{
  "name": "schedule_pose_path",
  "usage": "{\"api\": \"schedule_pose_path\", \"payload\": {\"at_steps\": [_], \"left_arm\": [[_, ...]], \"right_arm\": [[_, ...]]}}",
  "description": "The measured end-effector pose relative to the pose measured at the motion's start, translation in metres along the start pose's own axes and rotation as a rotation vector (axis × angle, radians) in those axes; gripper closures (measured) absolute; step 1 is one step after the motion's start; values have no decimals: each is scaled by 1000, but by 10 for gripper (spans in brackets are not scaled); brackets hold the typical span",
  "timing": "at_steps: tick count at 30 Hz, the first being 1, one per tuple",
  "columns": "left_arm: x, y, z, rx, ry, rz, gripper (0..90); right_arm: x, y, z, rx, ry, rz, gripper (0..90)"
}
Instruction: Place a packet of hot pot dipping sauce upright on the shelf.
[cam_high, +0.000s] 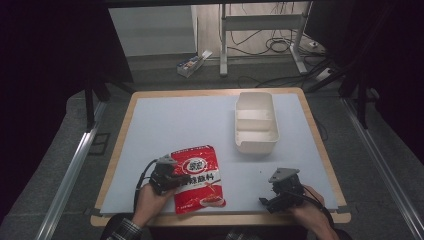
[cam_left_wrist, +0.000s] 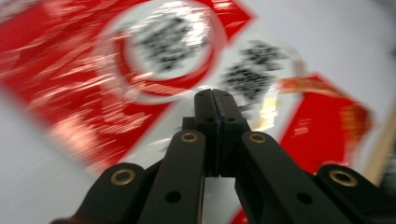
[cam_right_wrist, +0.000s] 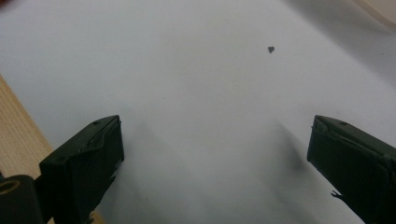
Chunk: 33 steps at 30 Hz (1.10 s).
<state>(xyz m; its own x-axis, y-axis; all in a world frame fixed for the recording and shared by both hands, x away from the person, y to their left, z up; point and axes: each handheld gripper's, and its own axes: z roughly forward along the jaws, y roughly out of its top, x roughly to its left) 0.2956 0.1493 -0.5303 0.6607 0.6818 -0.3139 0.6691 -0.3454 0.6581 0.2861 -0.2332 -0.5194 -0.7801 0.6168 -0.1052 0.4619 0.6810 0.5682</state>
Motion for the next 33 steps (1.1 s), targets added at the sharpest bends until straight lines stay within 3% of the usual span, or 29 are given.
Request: {"api": "schedule_pose_path", "payload": {"at_steps": [10, 14, 16, 18, 20, 23, 33], "left_arm": [[-57, 24, 37, 45, -142, 133, 898], [-78, 31, 50, 88, -146, 183, 898], [-84, 31, 56, 122, -107, 210, 899], [-86, 27, 61, 156, -81, 230, 899], [-84, 26, 60, 152, -96, 212, 900], [-84, 23, 57, 155, -86, 228, 900], [-78, 7, 36, 161, -115, 209, 900]], "right_arm": [[1, 0, -1, -2, -12, -10, 41], [1, 0, -1, -2, -11, -10, 41], [1, -1, -2, -2, -10, -10, 41], [1, -1, -2, -3, -10, -12, 41], [1, -1, -2, -4, -9, -13, 41], [1, -1, -2, -4, -9, -13, 41], [1, -2, -2, -1, -8, -10, 41]]}}
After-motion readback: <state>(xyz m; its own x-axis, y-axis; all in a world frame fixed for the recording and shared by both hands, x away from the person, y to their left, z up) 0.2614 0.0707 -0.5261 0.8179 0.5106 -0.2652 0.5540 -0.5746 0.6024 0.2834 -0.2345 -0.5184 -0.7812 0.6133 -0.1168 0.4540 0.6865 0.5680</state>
